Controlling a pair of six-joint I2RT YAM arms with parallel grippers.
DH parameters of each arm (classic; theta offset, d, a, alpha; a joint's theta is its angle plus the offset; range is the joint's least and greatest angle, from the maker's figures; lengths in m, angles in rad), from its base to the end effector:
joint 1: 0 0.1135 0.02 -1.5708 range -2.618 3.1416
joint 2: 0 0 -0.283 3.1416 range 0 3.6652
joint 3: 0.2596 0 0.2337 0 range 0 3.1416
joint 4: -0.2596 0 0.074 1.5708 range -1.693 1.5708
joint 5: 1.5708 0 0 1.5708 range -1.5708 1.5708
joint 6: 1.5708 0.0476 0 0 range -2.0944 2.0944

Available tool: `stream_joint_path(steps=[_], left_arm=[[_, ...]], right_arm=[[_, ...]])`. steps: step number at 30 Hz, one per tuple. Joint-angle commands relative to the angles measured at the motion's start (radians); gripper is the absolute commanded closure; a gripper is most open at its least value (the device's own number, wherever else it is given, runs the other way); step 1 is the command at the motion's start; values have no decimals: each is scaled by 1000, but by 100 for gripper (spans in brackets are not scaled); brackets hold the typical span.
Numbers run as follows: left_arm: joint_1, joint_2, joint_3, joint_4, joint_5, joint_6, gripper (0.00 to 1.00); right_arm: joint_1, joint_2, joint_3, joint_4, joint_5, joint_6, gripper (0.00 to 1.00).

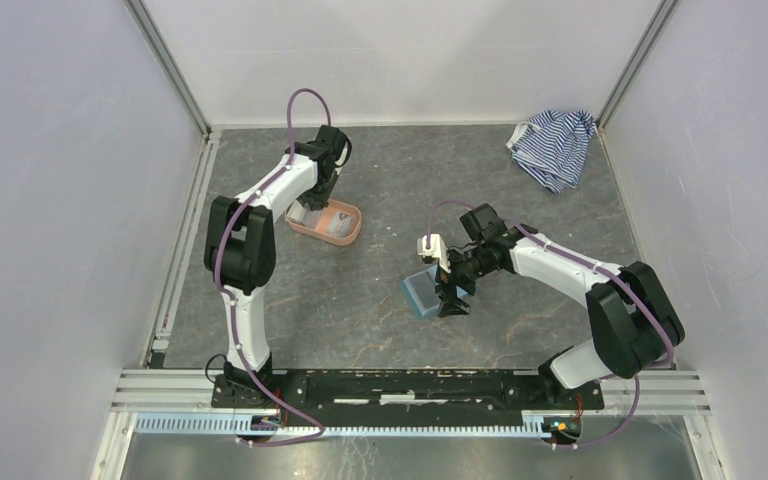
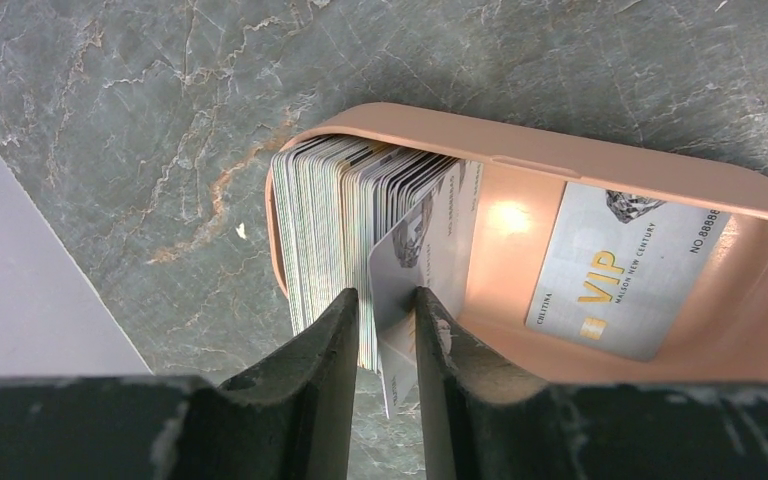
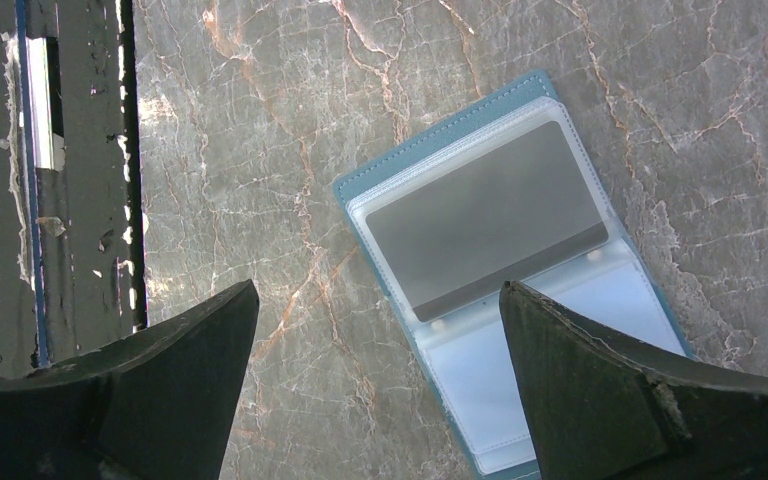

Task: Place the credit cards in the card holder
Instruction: Pick up the credit card from the storage box.

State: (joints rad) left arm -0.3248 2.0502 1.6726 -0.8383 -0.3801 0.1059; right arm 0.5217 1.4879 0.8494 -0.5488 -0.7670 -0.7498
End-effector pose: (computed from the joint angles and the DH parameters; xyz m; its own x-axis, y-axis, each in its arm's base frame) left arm 0.4072 -0.1185 0.2262 -0.8653 0.3949 -0.3088 0.2671 0.8844 0.3827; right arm 0.2039 0.1553 0.2087 -0.1904 -0.6754 -0.7124 -0.9753 0.0472 0.2160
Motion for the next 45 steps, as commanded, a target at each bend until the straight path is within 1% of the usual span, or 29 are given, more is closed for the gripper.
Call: stream_joint_path(steps=[1,6,11,13,16,26,32,38,42,45], left_arm=[[0,-45,32,-8,-3,-12,68],[-2,-44,35,-21,12,-18,82],[-2,-52,29,-22,28,-22,89],[-2,-55,28,-24,36,-25,94],[-2,-58,32,-35,57,-29,97],[-2,-75,15,-57,150,-40,98],[-2,-71,7,-69,181,-43,98],[-3,-138,19,-60,211,-65,98],[-3,-224,7,-34,297,-83,98],[-3,-305,-49,9,417,-100,98]], right_arm=[[-2,8,40,-9,-26,-19,2],[-1,8,40,-11,-26,-19,2],[-1,8,40,-11,-27,-20,2],[-2,9,40,-10,-28,-20,2],[-1,8,40,-11,-29,-20,2],[-3,6,40,-13,-31,-22,2],[-2,5,40,-14,-31,-22,2],[-1,4,40,-14,-32,-23,2],[-2,-3,39,-14,-41,-27,2],[-2,-24,34,-10,-47,-33,2]])
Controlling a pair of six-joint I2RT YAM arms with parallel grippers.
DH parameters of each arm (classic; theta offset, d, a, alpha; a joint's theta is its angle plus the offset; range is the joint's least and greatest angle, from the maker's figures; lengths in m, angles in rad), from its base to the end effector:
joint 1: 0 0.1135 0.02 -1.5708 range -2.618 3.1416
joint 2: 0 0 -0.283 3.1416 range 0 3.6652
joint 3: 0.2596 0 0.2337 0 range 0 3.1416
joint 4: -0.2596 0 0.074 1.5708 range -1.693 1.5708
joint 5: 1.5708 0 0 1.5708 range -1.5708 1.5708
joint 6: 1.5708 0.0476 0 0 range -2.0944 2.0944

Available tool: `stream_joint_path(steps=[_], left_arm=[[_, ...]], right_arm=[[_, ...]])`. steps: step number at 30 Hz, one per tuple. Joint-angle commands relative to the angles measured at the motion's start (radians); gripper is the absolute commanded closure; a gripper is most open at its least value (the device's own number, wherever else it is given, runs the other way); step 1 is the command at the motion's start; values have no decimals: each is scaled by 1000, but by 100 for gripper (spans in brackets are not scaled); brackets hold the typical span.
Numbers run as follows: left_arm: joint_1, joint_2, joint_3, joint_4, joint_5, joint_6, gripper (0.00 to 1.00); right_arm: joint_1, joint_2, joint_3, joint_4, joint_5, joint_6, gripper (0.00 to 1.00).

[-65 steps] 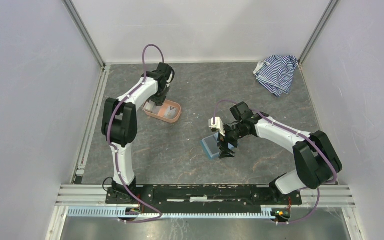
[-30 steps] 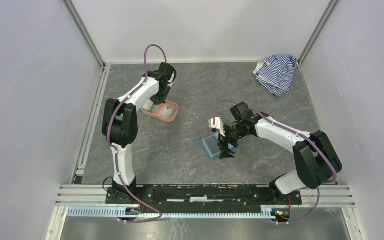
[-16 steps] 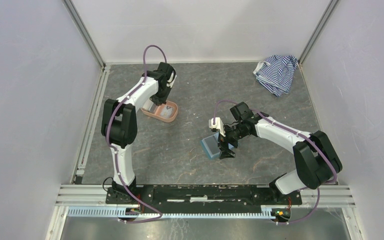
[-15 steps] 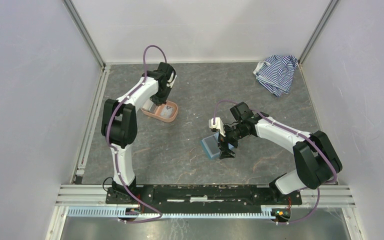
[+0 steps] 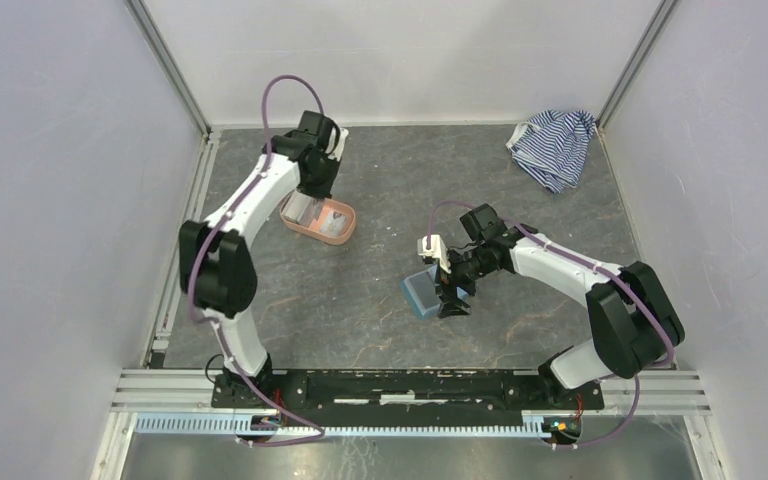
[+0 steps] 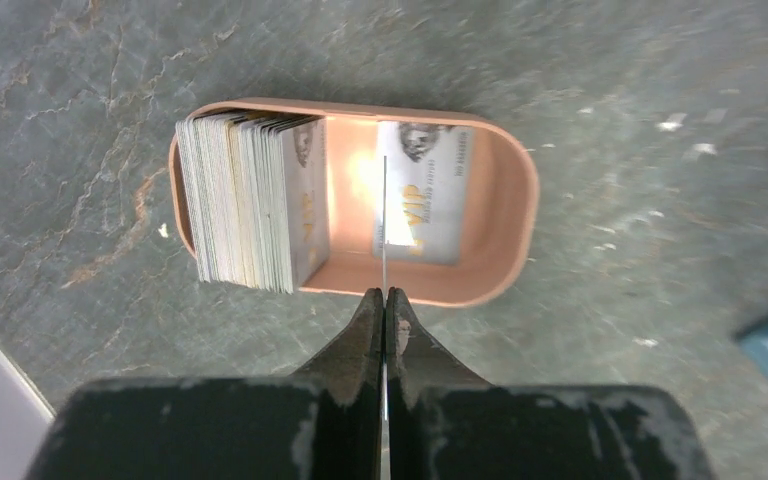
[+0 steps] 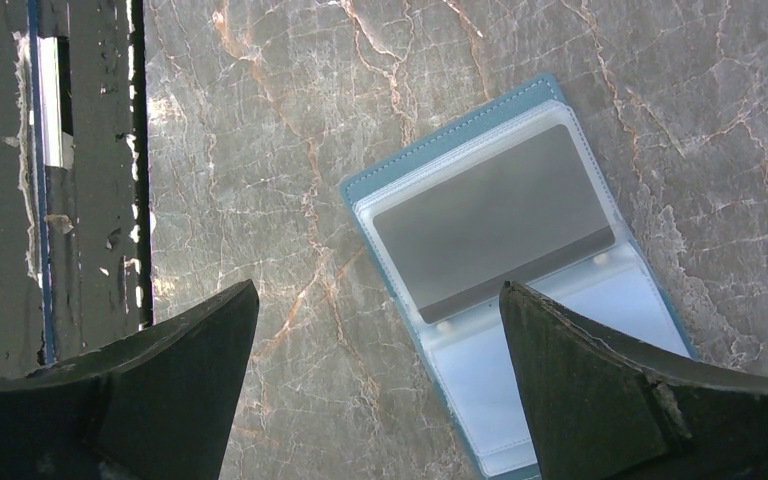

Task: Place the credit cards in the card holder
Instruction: Pick up the credit card from the storage box.

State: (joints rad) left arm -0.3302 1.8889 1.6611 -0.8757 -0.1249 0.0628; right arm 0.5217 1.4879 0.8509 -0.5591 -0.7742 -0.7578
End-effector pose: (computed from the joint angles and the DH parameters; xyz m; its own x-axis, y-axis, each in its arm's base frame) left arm 0.3772 -0.1230 0.2815 -0.8260 0.3490 -0.4426 0.3211 0.9367 0.1393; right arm 0.2031 0.1551 0.2089 -0.1887 -0.6753 -0.7130 -0.9745 0.0389 0.2210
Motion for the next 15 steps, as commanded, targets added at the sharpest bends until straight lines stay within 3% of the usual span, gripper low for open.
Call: stream_joint_path(steps=[1,5,8,10,12,15], left_arm=[[3,-180,-71,75,210,-59,98],[2,-359,-307,309,523,-180,98],[-7,-521,-545,625,756,-351,98],[-31,-606,-713,922,831,-527,98],[-86,-661,-867,1270,829,-690,98],[-163,-685,-995,1520,759,-828,98]], right_arm=[[-3,-36,30,4,-41,-25,2],[-3,-115,26,32,-14,-8,2],[-35,-222,6,102,-10,56,2],[-84,-265,4,151,-63,135,2],[-146,-274,0,189,-248,229,2],[-233,-255,-78,373,-463,433,2]])
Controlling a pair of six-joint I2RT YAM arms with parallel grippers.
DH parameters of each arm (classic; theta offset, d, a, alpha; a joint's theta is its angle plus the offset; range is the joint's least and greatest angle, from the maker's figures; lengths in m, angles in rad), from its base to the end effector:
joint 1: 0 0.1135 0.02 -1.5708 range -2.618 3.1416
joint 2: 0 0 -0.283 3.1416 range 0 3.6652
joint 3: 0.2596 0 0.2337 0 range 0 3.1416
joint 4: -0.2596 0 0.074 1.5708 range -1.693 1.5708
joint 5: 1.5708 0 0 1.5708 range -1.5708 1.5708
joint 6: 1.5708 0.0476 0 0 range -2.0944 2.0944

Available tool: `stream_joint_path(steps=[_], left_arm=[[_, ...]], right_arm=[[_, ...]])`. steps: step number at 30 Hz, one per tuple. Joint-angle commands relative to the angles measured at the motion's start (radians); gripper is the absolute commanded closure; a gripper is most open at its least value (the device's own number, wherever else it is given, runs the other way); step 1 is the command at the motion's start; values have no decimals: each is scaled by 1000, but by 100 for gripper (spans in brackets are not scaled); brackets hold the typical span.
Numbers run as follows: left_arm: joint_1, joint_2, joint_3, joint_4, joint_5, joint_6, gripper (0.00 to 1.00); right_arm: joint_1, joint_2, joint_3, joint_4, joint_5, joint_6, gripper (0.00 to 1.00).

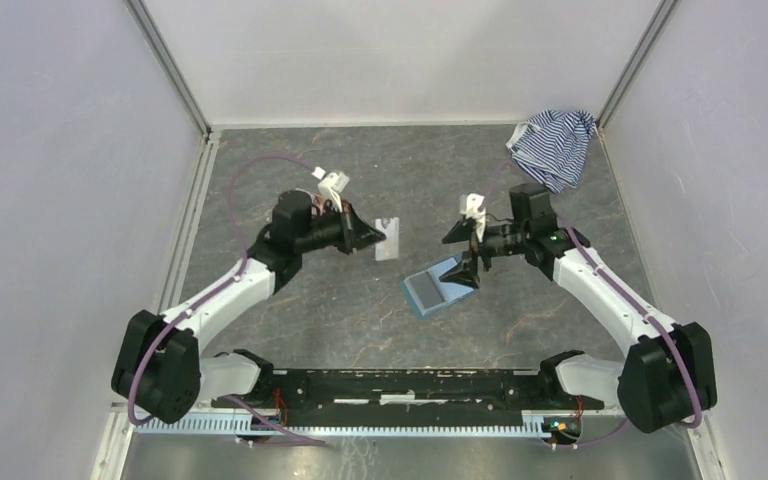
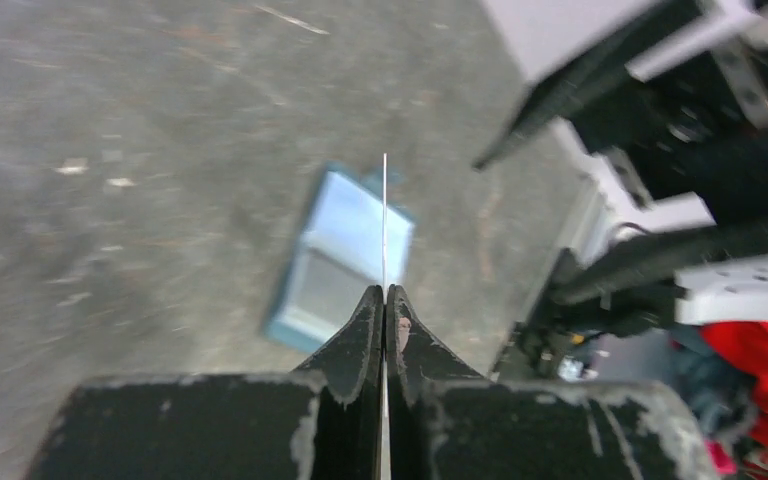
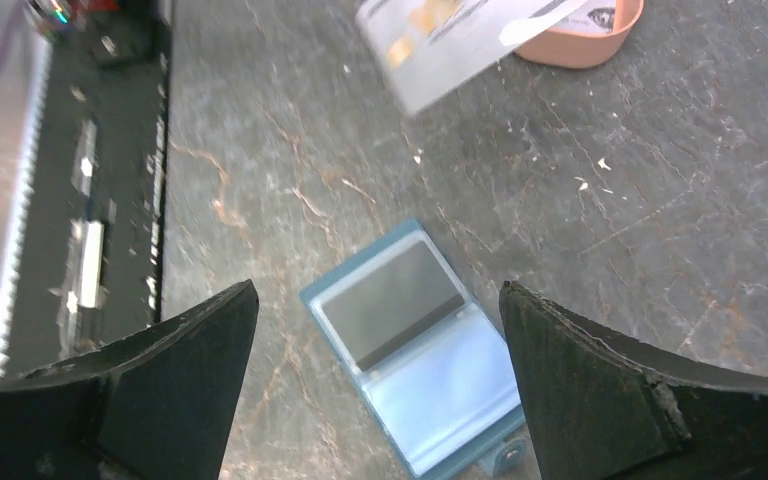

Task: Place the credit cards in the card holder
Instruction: Pick up the credit card from the storage box.

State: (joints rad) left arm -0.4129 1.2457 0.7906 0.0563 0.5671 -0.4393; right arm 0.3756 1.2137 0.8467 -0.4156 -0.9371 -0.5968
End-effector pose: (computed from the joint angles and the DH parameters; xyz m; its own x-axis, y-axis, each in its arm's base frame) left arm 0.2316 -0.1294 0.2920 -0.6587 -0.1031 -0.7453 0.5654 0.5857 -0.5807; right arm 0.1961 0.1185 0.2815 -0.1218 -0.4057 -0.9058 -0.9880 0.1369 0.0715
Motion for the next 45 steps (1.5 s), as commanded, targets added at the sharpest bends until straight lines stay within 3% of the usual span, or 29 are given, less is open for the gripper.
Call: stream_joint_path(steps=[1,4,11,22,45], left_arm=[[-106,-44,-157,650,41,-351,98],[-167,-39,-216,745,-32,-391,98],[-239,59,-270,940,-80,-486,98],[-300,164,-267,1040,-84,-519,98],[-341,260,-312,1177,-121,-573,98]], right_arm=[[-109,23,-128,366,-345,406,2],[-139,28,-225,661,-372,679,2],[-139,19,-277,841,-351,858,2],[-138,53,-261,880,-356,952,5],[-158,61,-257,953,-356,1059,47]])
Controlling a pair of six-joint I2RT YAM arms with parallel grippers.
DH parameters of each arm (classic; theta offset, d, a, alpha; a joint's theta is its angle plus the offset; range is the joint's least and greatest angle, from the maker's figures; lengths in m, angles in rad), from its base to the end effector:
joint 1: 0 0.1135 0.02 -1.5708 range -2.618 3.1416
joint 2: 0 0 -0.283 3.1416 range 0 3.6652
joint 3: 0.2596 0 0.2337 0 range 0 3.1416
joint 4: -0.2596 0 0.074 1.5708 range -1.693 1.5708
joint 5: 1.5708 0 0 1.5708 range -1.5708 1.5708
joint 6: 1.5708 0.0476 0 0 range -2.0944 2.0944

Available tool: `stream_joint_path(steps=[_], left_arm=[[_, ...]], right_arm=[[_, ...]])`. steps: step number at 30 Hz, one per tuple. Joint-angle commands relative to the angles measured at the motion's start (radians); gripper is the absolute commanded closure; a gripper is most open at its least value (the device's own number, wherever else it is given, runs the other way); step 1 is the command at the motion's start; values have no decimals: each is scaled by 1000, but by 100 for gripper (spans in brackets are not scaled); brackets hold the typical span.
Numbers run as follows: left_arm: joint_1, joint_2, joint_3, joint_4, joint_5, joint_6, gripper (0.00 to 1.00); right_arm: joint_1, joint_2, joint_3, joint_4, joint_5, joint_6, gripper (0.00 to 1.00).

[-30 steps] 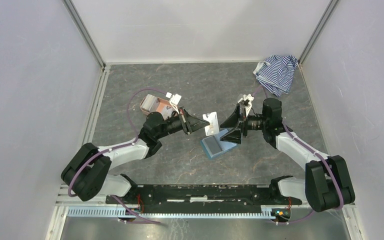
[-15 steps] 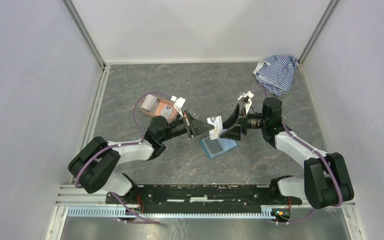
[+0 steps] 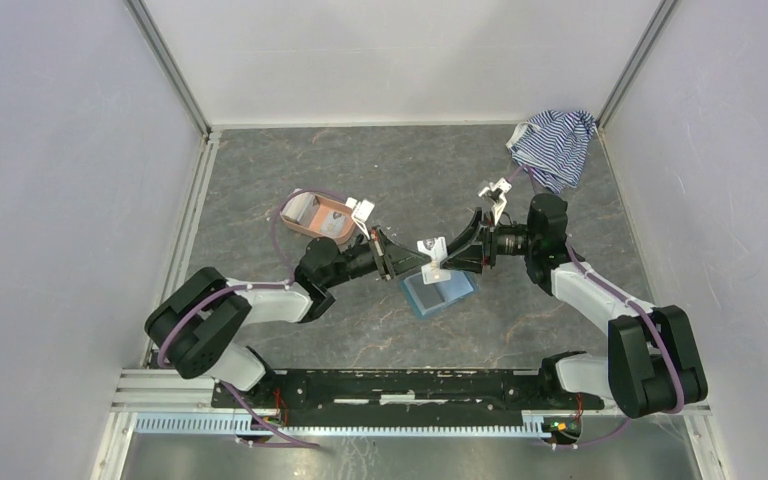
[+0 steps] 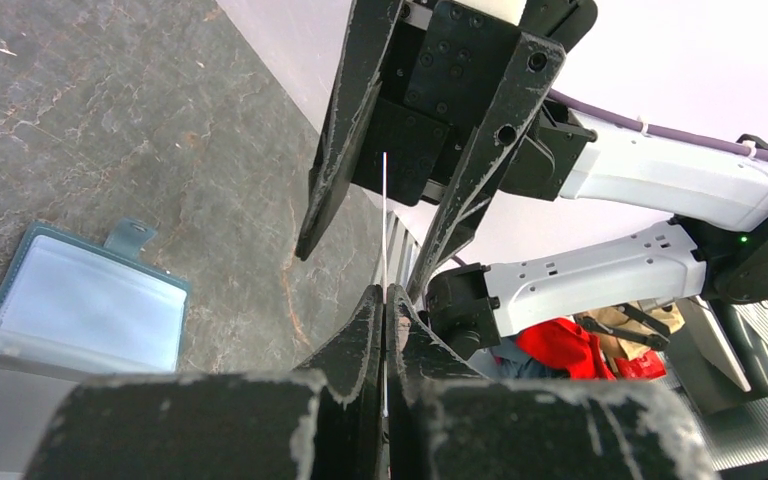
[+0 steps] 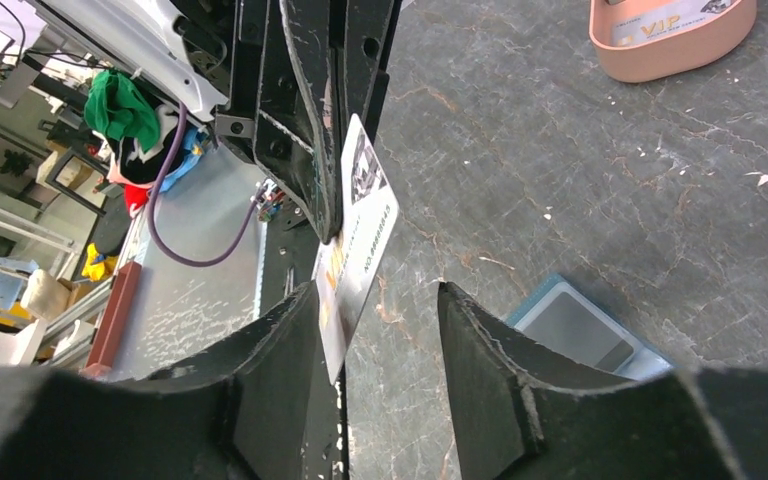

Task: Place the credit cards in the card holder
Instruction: Pick up the credit card from the storage box, then insert the credit card into the card holder.

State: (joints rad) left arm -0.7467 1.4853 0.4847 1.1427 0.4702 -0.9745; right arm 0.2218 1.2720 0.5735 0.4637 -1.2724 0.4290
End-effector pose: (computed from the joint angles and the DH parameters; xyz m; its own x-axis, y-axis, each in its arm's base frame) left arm 0.1934 -0.2084 0.2542 -0.7150 -0.3433 -0.6090 0.6109 0.1168 -0.7830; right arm 0.2181 0.0958 0.2642 -0.6105 -0.0123 -0.7919 -0.7890 0.0961 0.6068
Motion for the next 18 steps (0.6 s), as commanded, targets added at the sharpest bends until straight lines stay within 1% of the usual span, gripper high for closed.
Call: stream_joint_path(steps=[1,4,6,11,13,14,18], left_arm=[[-8,25,-7,94,-26,-39,98],[-9,30,-8,99,-28,-41,98],[-10,32,-6,101,-29,-41,98],[-11,46,-7,117,-24,-39,98],[-11,55,-8,126,-23,-39,95],[-11,59,-9,130,-22,-39,93],[-11,69,-13,130,-25,-38,85]], right_arm=[[-4,1,17,76,-22,34,49],[-4,1,15,77,-22,39,57],[-3,6,14,83,-28,46,65],[-3,16,11,105,-41,70,88],[-3,19,11,110,-48,77,98],[-2,21,11,110,-50,78,100],[-4,15,8,112,-54,76,100]])
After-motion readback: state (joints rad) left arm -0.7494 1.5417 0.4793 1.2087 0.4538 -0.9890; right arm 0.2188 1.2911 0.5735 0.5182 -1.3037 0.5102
